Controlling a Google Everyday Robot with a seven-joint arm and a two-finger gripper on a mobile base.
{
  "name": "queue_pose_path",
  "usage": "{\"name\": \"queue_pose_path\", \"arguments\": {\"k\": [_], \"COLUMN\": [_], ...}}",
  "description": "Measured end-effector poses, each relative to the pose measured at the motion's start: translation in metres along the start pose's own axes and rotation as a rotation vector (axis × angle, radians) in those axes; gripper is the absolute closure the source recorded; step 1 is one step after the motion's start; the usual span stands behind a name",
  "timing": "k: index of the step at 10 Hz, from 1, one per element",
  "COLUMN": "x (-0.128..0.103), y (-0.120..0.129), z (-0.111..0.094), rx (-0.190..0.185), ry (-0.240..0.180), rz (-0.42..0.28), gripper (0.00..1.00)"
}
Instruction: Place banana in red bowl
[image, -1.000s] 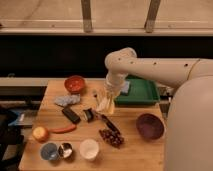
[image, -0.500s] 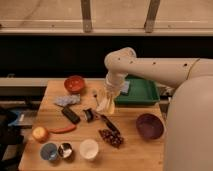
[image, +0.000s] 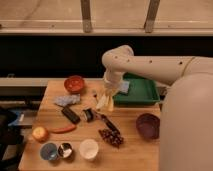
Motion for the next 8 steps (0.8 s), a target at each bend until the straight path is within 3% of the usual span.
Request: {"name": "queue_pose_path", "arguments": {"k": [4, 6, 8], "x": [-0.047, -0.072, -0.097], "y": [0.067, 0.101, 0.134], "z": [0.001, 0.0, 0.004], "rx": [-0.025, -0.068, -0.169], "ry": [-0.064, -0.106, -0.143], "rz": [-0.134, -0.207, -0.276], "gripper": [1.0, 1.0, 1.0]}}
